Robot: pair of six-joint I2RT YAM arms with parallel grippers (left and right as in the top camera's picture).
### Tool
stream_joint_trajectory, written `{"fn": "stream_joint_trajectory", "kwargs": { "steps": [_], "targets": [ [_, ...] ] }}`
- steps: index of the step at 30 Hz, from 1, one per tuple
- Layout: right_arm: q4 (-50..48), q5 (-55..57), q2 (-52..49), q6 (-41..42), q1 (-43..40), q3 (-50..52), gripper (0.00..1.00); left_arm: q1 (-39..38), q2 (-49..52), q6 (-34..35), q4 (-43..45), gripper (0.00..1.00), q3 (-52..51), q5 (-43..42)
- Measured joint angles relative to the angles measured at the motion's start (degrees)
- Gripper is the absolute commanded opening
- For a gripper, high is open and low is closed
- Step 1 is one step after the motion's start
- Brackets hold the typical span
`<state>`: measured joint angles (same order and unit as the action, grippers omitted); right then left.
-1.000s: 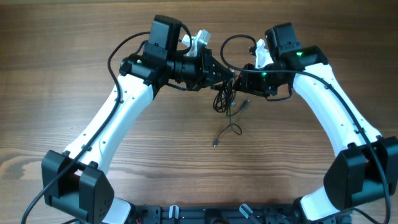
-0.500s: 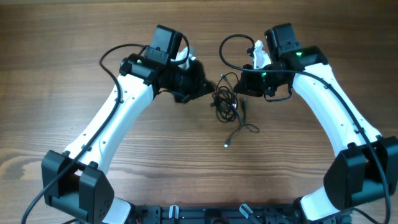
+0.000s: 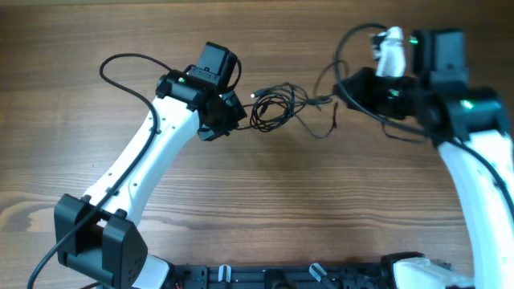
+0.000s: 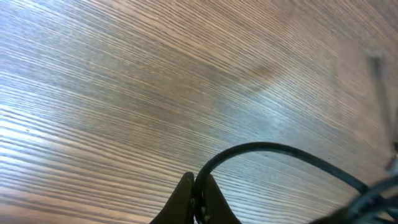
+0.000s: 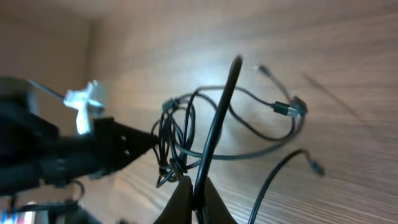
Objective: Untangle cables
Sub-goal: 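Release the bundle and pull both grippers outward, dropping cables on table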
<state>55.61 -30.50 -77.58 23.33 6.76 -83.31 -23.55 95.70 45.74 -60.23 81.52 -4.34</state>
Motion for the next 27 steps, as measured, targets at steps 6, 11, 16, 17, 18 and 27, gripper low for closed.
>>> {"fn": "stream_joint_trajectory", "kwargs": {
  "steps": [6,11,16,17,18,27],
  "targets": [
    [3.4,8.2,5.7,3.8,-4.4,0.0,0.04,-0.2,0.0,0.0,-0.1,0.04,0.1,1.9],
    [7.6,16.0,6.5,7.5,-4.8,0.0,0.04,-0.2,0.0,0.0,-0.5,0.04,0.1,3.1],
    [11.0,23.4,6.5,11.4,-4.8,0.0,0.04,-0.4,0.0,0.2,-3.2,0.04,0.1,6.7],
    [11.3,24.2,6.5,11.6,-4.8,0.0,0.04,-0.5,0.0,0.7,-4.4,0.04,0.1,7.9],
    [11.5,24.6,6.5,11.8,-4.8,0.0,0.04,-0.5,0.0,1.1,-5.2,0.04,0.1,9.0],
    [11.7,32.4,6.5,12.7,-5.6,-0.3,0.04,3.7,0.0,3.5,-9.5,0.04,0.1,19.2]
  ]
}}
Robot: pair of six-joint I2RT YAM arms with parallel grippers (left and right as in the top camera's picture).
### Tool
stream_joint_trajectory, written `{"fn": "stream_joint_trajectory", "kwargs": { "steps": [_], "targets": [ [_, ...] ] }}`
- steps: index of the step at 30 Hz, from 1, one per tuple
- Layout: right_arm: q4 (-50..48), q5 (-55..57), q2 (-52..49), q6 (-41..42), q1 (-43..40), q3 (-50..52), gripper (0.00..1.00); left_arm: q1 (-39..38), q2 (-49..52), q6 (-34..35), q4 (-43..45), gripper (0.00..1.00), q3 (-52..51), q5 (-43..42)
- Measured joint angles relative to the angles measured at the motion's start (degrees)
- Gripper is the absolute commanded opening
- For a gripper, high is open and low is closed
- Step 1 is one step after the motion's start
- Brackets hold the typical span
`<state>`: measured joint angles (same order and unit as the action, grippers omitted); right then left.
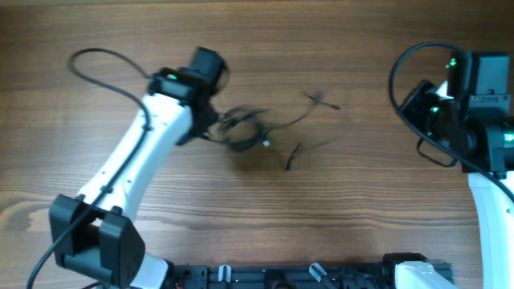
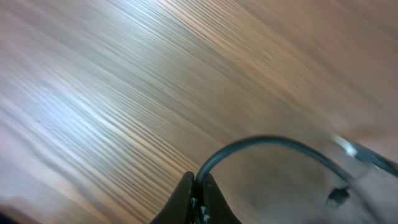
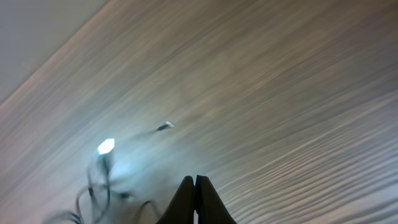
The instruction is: Untangle cables
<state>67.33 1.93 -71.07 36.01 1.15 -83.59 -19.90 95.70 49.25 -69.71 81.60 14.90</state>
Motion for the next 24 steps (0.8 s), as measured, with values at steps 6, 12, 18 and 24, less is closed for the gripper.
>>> {"fn": "stream_joint_trajectory", "kwargs": {
  "steps": [6,12,18,24],
  "targets": [
    [0.0,6.1,-0.1,0.0,-0.8,-0.3,0.05,10.6,0.0,0.4,-0.7,0.04,0.0,5.0],
    [-0.1,4.3,-1.0,-0.3,-0.8,-0.3,0.23,14.2,0.0,0.1,-0.2,0.04,0.0,2.0],
    [-1.9,-7.1,-4.6,-5.0,-0.8,-0.5,0.56,12.8,0.0,-8.1,7.7,0.04,0.0,-15.8],
    [-1.7,-23.5,-12.2,-13.7,-0.3,-0.6,0.73,6.8,0.0,-12.2,16.2,0.04,0.0,-35.0]
  ]
}}
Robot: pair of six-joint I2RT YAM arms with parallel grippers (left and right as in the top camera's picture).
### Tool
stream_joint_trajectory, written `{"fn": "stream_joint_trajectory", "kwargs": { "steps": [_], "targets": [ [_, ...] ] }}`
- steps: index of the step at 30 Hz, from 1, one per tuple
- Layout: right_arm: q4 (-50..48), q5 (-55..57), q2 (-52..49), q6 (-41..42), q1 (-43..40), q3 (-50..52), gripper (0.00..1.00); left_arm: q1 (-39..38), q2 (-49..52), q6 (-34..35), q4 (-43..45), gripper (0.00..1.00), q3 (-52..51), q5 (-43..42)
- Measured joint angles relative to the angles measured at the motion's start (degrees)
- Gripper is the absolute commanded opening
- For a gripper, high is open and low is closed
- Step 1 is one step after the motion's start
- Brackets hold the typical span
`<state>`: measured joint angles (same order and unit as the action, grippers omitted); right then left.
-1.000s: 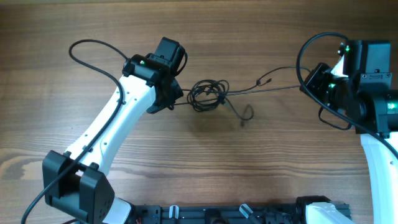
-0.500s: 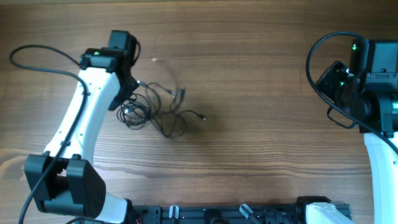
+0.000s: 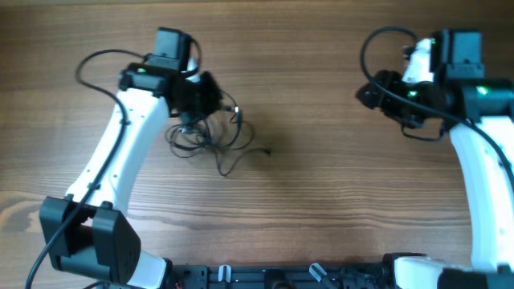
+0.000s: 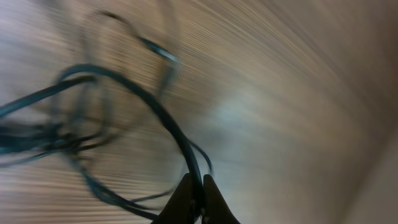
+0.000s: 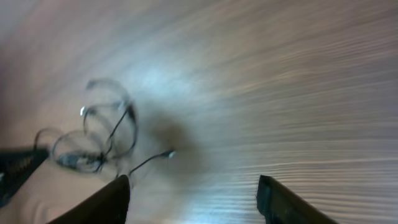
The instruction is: Untangle cables
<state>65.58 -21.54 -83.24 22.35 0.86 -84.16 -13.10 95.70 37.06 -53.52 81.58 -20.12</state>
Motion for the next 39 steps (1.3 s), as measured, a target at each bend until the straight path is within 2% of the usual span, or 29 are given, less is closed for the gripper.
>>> {"fn": "stream_joint_trajectory", "kwargs": {
  "steps": [6,8,9,13,21,27,39],
  "targets": [
    [0.9,-8.7,-7.2,-4.8,5.0,0.0,0.80,-6.1,0.0,-0.8,10.0,0.04,0.0,-16.0],
    [1.0,-9.9,-8.9,-5.3,6.8,0.0,0.81,-6.0,0.0,-0.5,14.9,0.04,0.3,-23.0],
    [0.9,-10.3,-9.7,-5.6,7.6,0.0,0.88,-5.9,0.0,-0.1,16.7,0.04,0.7,-25.4],
    [0.4,-11.1,-11.5,-6.1,9.9,0.0,0.91,-5.1,-1.7,3.1,23.0,0.04,2.8,-33.0],
    [-0.5,-10.4,-12.9,-4.7,11.5,0.0,0.93,-5.0,-9.5,7.3,25.1,0.04,4.4,-37.3],
    [-2.1,-10.3,-12.9,-4.1,13.1,0.0,0.93,-5.0,-10.0,11.0,25.3,0.04,4.5,-37.5],
    [-9.4,-12.5,-12.9,3.9,16.7,0.0,0.94,-4.8,-10.0,13.4,25.3,0.04,4.5,-37.5]
  ]
}}
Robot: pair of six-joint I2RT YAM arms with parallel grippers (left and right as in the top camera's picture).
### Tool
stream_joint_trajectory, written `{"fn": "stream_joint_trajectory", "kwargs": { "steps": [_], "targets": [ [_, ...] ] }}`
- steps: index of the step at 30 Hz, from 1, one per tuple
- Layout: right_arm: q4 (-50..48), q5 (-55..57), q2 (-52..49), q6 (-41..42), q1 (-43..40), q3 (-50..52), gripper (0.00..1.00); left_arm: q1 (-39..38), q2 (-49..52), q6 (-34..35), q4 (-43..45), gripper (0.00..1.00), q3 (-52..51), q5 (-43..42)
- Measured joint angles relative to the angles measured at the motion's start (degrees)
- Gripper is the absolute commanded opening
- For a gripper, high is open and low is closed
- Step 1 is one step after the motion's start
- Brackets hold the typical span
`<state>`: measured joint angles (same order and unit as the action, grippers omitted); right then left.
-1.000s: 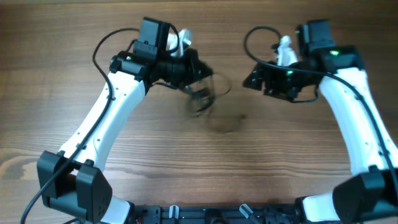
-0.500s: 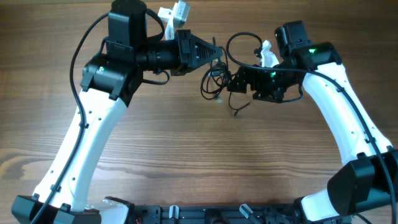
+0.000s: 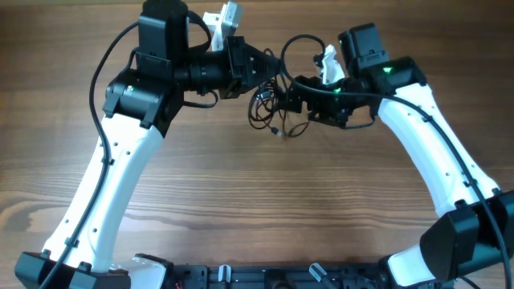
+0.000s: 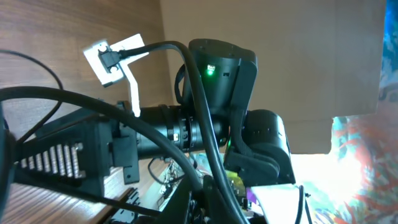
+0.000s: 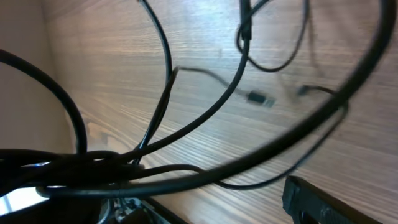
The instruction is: Untangle cables
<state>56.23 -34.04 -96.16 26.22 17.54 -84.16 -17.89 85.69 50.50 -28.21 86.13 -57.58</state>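
A tangle of thin black cables (image 3: pixel 269 108) hangs over the back middle of the table. My left gripper (image 3: pixel 273 68) points right from above it. In the left wrist view the left gripper (image 4: pixel 202 198) is shut on a black cable (image 4: pixel 198 106) that runs up between its fingers. My right gripper (image 3: pixel 287 100) points left into the tangle. In the right wrist view its jaws stand wide apart; only one finger (image 5: pixel 314 202) shows, and several strands (image 5: pixel 205 112) cross the gap. A small plug (image 5: pixel 258 98) lies on the wood below.
The wooden table (image 3: pixel 241 209) lies under both raised arms. Thicker black supply cables loop from the left arm (image 3: pixel 112 56) and the right arm (image 3: pixel 301 40). The mounting rail (image 3: pixel 265 277) runs along the front edge.
My left gripper, still shut on the cable, has moved from the table's left side to the back middle with the tangle. My open right gripper has come from the far right into the strands.
First both grippers were shut on cables with the tangle between them at the middle. Then the right gripper was shut on nothing at the far right, with the tangle at the left gripper. Then the right gripper stood open. Now both meet at the tangle.
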Motion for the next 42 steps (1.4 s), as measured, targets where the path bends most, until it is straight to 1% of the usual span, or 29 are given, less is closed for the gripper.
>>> {"fn": "stream_joint_trajectory", "kwargs": {
  "steps": [4,7,14,15,17,19,21,22,23,24,25,26,27,36,38,39,41,42],
  "targets": [
    [-0.2,1.6,0.0,2.7,1.9,0.0,0.94,0.0,0.0,0.5,0.0,0.04,0.0,0.0],
    [-0.6,5.6,-0.3,5.9,4.0,0.0,0.93,0.0,0.0,1.1,0.0,0.04,0.0,0.0],
    [-8.8,7.7,-1.6,10.9,6.6,0.0,0.92,0.0,0.0,2.8,0.0,0.04,0.0,0.0],
    [-9.7,7.7,-1.6,11.6,6.9,0.0,0.91,0.0,0.0,2.8,0.0,0.04,0.0,0.0],
    [-10.9,7.7,-1.6,12.4,7.2,0.0,0.84,0.0,0.0,3.0,0.0,0.04,0.0,0.0],
    [-11.7,7.7,-1.6,13.0,7.6,0.0,0.79,0.0,0.0,3.2,0.0,0.04,0.0,0.0],
    [-11.9,7.7,-1.7,13.6,8.0,0.0,0.70,0.0,0.0,3.4,0.0,0.04,0.0,0.0],
    [-12.2,7.7,-1.8,13.7,8.2,0.0,0.61,0.0,0.0,3.6,0.0,0.04,0.0,0.0],
    [-12.7,7.7,-2.0,14.2,8.6,0.0,0.55,0.0,0.0,4.0,0.0,0.04,0.0,0.0],
    [-13.1,7.8,-2.3,14.1,8.8,0.0,0.36,0.0,0.0,4.4,0.0,0.04,0.0,0.0],
    [-13.7,7.7,-2.7,14.9,9.2,0.0,0.26,0.0,0.0,4.8,0.1,0.04,0.0,0.0],
    [-14.3,7.7,-3.2,14.9,9.6,0.0,0.07,0.0,0.0,5.2,0.4,0.04,0.0,0.0],
    [-14.6,7.7,-3.6,14.9,10.0,0.0,0.04,0.0,0.0,5.4,0.5,0.04,0.0,0.1],
    [-14.8,7.7,-5.1,15.3,10.9,0.0,0.04,1.4,0.0,6.2,-0.3,0.04,0.0,0.3],
    [-13.1,8.0,-5.1,14.9,10.9,0.0,0.04,2.2,0.0,5.6,-3.6,0.04,0.1,1.4],
    [-12.0,8.5,-5.1,14.9,10.9,0.0,0.04,2.8,0.0,5.1,-6.6,0.04,0.2,2.8],
    [-9.3,9.9,-5.1,14.7,10.7,0.0,0.04,3.7,0.0,4.0,-12.7,0.04,0.3,6.8],
    [-7.4,10.7,-5.2,14.6,10.5,0.0,0.04,4.3,0.0,3.6,-16.8,0.04,0.4,10.4]
  ]
}}
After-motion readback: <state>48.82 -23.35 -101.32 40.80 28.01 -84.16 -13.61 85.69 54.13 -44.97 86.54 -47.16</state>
